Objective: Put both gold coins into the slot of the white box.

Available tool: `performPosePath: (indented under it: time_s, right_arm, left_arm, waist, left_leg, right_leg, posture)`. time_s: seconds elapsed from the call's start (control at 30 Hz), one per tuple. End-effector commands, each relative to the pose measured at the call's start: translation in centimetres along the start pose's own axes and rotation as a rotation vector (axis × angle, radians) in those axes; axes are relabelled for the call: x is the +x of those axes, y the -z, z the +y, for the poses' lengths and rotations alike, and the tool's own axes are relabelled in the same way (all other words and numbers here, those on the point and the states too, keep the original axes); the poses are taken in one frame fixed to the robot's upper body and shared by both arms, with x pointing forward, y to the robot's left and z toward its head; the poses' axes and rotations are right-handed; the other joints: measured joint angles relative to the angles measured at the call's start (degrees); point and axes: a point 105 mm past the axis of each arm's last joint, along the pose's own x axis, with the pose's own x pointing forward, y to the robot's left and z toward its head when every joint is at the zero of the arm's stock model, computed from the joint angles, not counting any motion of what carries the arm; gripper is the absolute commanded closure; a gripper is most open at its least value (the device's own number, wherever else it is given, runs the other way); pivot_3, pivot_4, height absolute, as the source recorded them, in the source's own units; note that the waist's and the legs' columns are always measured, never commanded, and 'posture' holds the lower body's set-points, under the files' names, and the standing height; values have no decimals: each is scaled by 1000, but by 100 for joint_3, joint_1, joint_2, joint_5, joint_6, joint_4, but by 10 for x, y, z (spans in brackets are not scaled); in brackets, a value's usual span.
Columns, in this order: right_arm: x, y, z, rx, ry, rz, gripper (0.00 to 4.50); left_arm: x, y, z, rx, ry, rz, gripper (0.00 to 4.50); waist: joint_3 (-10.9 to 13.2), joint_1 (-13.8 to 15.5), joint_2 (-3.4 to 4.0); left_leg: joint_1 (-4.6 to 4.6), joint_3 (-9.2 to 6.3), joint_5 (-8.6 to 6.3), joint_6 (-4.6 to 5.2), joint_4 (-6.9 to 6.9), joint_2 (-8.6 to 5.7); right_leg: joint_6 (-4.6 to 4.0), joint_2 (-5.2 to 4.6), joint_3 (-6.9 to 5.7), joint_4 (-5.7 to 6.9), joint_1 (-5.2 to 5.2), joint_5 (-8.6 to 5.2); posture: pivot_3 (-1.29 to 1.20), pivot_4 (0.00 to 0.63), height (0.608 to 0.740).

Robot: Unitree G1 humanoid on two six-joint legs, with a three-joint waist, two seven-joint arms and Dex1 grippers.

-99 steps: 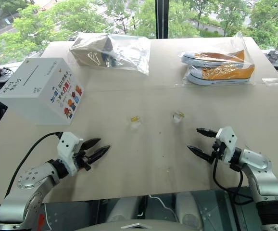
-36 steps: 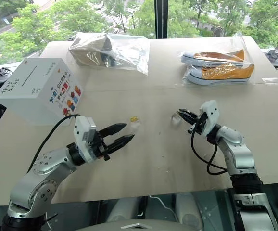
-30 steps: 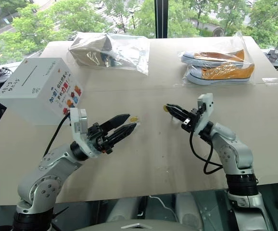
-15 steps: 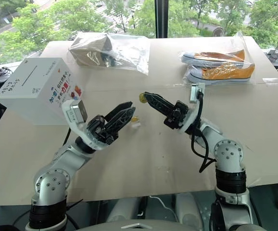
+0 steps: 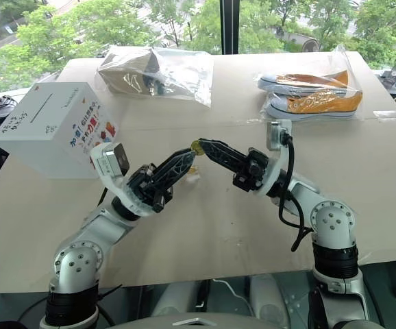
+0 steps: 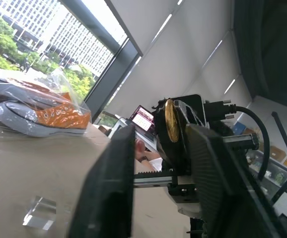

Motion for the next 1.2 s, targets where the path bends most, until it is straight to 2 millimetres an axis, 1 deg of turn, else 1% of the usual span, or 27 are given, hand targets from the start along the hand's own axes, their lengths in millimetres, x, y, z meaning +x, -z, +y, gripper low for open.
performPosePath:
  time_s: [0.03, 0.6, 0.67, 0.7, 0.73, 0.77, 0.83, 0.87, 0.9, 1.0, 1.1, 1.13, 1.2]
  right_arm:
    - [3, -1, 15, -20, -65, 4, 4500]
    - [5, 3, 18, -11, -92, 36, 4500]
    - [5, 3, 19, -3, -97, 37, 3852]
    - [5, 2, 18, 0, -90, 26, 3629]
    - [5, 1, 17, 3, -84, 15, 3077]
    - [5, 0, 16, 4, -78, 7, 2605]
    - [4, -3, 13, 10, -60, -20, 1799]
    - [3, -4, 11, 14, -49, -35, 1179]
    - [2, -6, 9, 13, -36, -52, 771]
    - [-2, -9, 5, -12, -8, -62, 771]
    - [-6, -13, -3, -115, 48, -42, 771]
    - [-6, -15, -6, -163, 69, -29, 771]
    - [-6, -23, -11, -388, 93, 22, 771]
  left_arm:
    - [4, -8, -13, 21, 62, -31, 4379]
    - [7, -10, -10, 13, 61, -53, 4379]
    - [6, -9, -9, 23, 53, -41, 4500]
    - [5, -11, -5, 32, 39, -43, 4500]
    - [4, -14, -3, 39, 29, -46, 4500]
    - [3, -15, -1, 43, 23, -49, 4500]
    - [2, -18, 1, 50, 10, -54, 4500]
    - [2, -19, 2, 53, 3, -56, 4500]
    - [1, -20, 4, 62, -9, -58, 4500]
    - [0, -26, 8, 108, -51, -62, 4500]
    - [-1, -41, 19, 189, -144, -83, 4500]
    - [0, -48, 24, 227, -192, -84, 4500]
    - [-2, -73, 35, 395, -316, -65, 4500]
  waist:
    - [0, 1, 0]
    - [0, 2, 0]
    - [0, 1, 0]
    - [0, 0, 0]
    - [0, 1, 0]
    - [0, 2, 0]
    - [0, -1, 0]
    - [0, 1, 0]
    - [0, 2, 0]
    - [0, 5, 0]
    - [0, 7, 0]
    - [0, 11, 0]
    - [2, 9, -1]
  left_leg:
    - [-1, 0, 0, 0, 0, 0]
    - [-2, 0, 0, 0, 0, 1]
    - [-2, 0, 0, 0, 0, 1]
    - [-2, 0, 0, 0, 0, 1]
    - [-2, 0, 0, 0, 0, 1]
    - [-2, -1, 0, 0, 0, 2]
    - [-2, -1, 0, 0, 0, 2]
    - [-2, -1, 0, 0, 0, 3]
    - [-3, -1, 0, 0, 0, 3]
    - [-5, -1, 0, 0, 0, 3]
    - [-6, -1, 0, 0, 0, 2]
    - [-6, -2, 0, 0, 0, 2]
    - [-5, -3, 0, 0, 0, 2]
  right_leg:
    - [0, 0, 0, 0, 0, 0]
    - [0, 2, 1, -6, 0, -1]
    - [0, 3, 1, -6, 0, -1]
    - [0, 3, 2, -6, 0, -1]
    - [0, 4, 2, -6, 0, -1]
    - [0, 5, 1, -6, 0, -1]
    - [0, 6, 2, -6, 0, -1]
    - [0, 6, 2, -7, 0, -1]
    - [0, 6, 2, -8, 0, -1]
    - [0, 6, 2, -12, 0, -1]
    - [0, 6, 1, -13, 0, -1]
    - [1, 6, 0, -13, 0, 0]
    - [1, 6, -1, -13, 0, 0]
  posture:
    - [0, 150, 740]
    - [0, 150, 740]
    - [0, 150, 740]
    - [0, 150, 740]
    - [0, 150, 740]
    - [0, 150, 740]
    - [0, 150, 740]
    - [0, 150, 740]
    - [0, 150, 740]
    - [0, 150, 740]
    - [0, 150, 740]
    - [0, 150, 740]
    - [0, 150, 740]
